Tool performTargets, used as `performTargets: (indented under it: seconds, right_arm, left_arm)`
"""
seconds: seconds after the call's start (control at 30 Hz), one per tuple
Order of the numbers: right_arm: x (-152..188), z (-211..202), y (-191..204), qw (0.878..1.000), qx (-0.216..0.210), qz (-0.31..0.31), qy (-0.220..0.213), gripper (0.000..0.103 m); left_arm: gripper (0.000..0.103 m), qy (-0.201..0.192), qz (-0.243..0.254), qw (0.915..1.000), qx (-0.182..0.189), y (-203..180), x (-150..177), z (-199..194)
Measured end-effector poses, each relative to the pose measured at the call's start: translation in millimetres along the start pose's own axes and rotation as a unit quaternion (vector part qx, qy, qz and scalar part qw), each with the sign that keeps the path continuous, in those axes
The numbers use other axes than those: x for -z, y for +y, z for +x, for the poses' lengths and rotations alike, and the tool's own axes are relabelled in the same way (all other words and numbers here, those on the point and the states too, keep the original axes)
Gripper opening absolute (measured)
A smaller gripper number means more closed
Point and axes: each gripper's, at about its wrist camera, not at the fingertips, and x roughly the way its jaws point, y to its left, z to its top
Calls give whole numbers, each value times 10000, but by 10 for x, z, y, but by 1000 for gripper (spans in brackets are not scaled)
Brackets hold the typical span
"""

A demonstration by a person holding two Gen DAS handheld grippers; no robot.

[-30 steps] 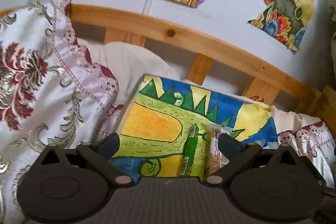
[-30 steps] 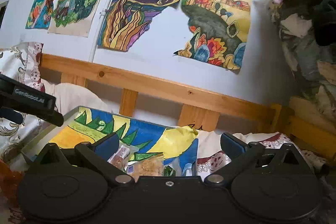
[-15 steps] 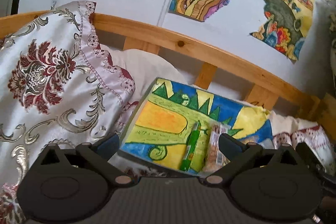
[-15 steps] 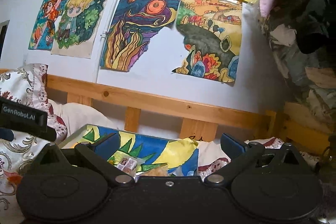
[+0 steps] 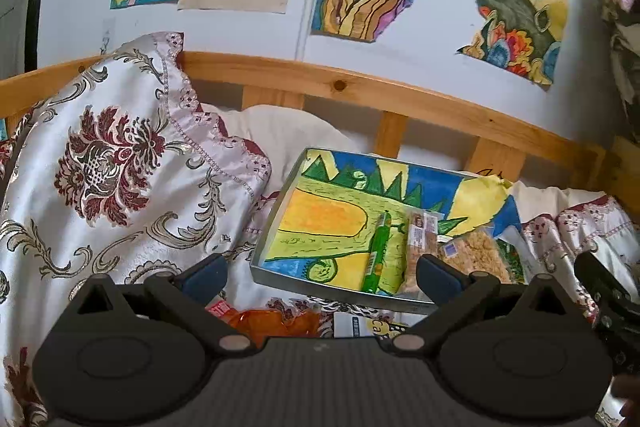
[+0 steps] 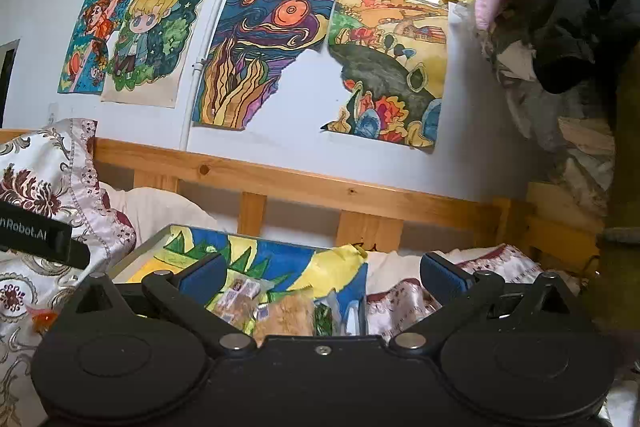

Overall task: Organize snacks
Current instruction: 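Lift both tools away from the tray toward the loose snacks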

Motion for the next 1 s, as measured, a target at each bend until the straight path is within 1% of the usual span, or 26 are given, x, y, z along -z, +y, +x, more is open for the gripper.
performTargets:
  seconds: [0.2,0.3,0.37,0.47,0.53,0.67,0.77,0.9,1.0]
  right_arm:
    - [87,-188,-69,9998,-6,-5,183,102]
    - [116,-299,-84,9997,-30,-19,229,102]
    - [133,-364,-94,9996,-41,-15,267,102]
    - [169,-454,-104,9992,-68,35,398,102]
    - [197,-494,-111,9985,-109,83,524,102]
    - [243,-485,-110,9966,-223,170,770,102]
    - [279,-427,-102,9949,-283,197,950,102]
    - [322,-359,-104,9909,-416,340,1235,102]
    - [333,-320,-114,9892,-437,403,1340,102]
  left_arm:
    - [102,194,-113,9995,215,128,131,-42]
    - [102,304,-62,9990,331,198,228,-63]
    - [102,344,81,9989,313,205,293,-80]
    - [102,240,484,9981,306,167,389,-127]
    - [102,216,645,9970,374,142,432,-150]
    - [102,316,713,9954,554,119,505,-159]
    - [102,350,806,9946,561,97,551,-150]
    - [102,633,893,9913,726,68,620,-102]
    - [102,856,1034,9871,868,29,689,-65]
